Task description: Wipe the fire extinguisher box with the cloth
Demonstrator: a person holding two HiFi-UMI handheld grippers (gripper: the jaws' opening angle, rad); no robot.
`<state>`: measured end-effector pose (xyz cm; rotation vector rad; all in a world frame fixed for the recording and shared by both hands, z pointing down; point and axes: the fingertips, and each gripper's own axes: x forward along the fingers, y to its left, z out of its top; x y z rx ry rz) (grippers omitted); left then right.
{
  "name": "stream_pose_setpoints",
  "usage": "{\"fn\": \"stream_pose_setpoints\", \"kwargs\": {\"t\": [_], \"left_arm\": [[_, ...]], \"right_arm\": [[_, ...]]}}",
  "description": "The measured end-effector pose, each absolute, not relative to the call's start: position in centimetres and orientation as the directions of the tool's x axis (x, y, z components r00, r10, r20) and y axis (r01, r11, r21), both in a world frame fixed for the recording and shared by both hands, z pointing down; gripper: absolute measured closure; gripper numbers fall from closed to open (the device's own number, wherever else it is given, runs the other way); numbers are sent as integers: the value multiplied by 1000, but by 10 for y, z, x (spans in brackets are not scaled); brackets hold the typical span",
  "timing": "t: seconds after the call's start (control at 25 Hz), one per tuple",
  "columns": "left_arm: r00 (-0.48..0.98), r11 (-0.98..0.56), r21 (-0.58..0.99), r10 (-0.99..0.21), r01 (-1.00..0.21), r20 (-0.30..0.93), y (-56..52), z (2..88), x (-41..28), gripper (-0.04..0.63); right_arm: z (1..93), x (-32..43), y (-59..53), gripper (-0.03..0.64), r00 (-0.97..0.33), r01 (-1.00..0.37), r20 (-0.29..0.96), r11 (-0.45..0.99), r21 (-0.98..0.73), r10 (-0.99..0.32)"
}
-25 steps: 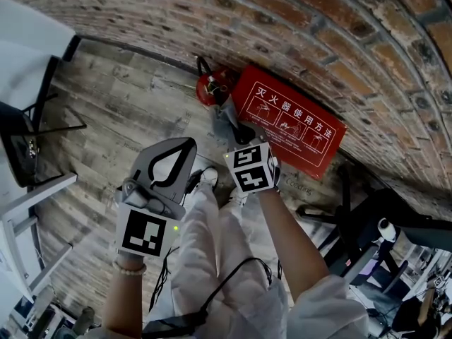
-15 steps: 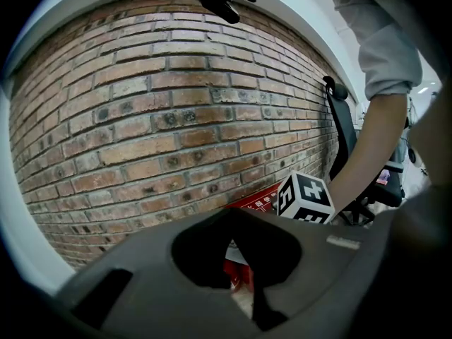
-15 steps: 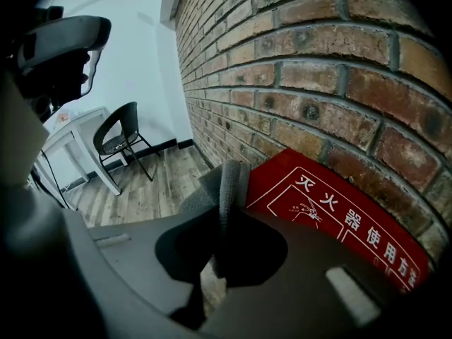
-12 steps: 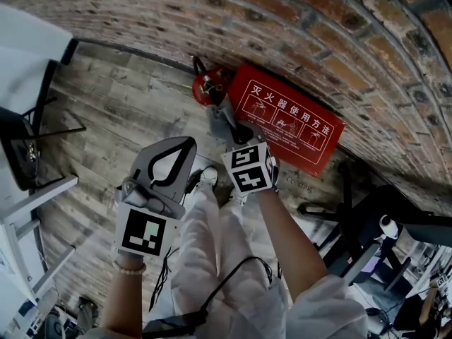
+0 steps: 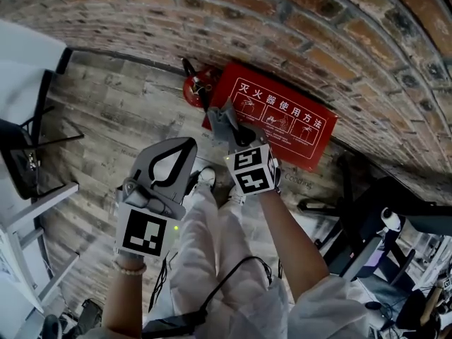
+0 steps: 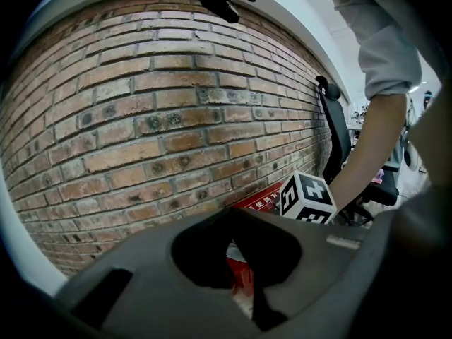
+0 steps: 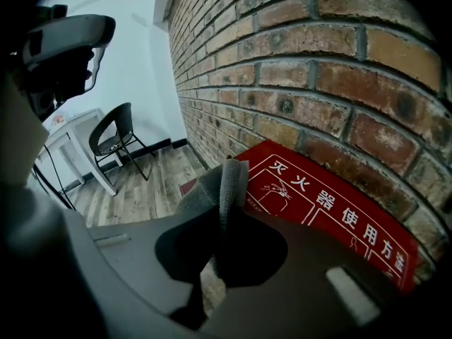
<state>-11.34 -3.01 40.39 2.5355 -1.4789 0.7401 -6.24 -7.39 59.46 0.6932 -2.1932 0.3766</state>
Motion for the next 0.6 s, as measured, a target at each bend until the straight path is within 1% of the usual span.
{"fn": "stream_pose_setpoints", "kwargs": {"t": [0.6], "left_arm": [[466, -583, -143, -753, -799, 465, -37, 404, -69, 598]], "right_arm": [[596, -6, -75, 598, -501, -645, 769, 764, -26, -397]]}}
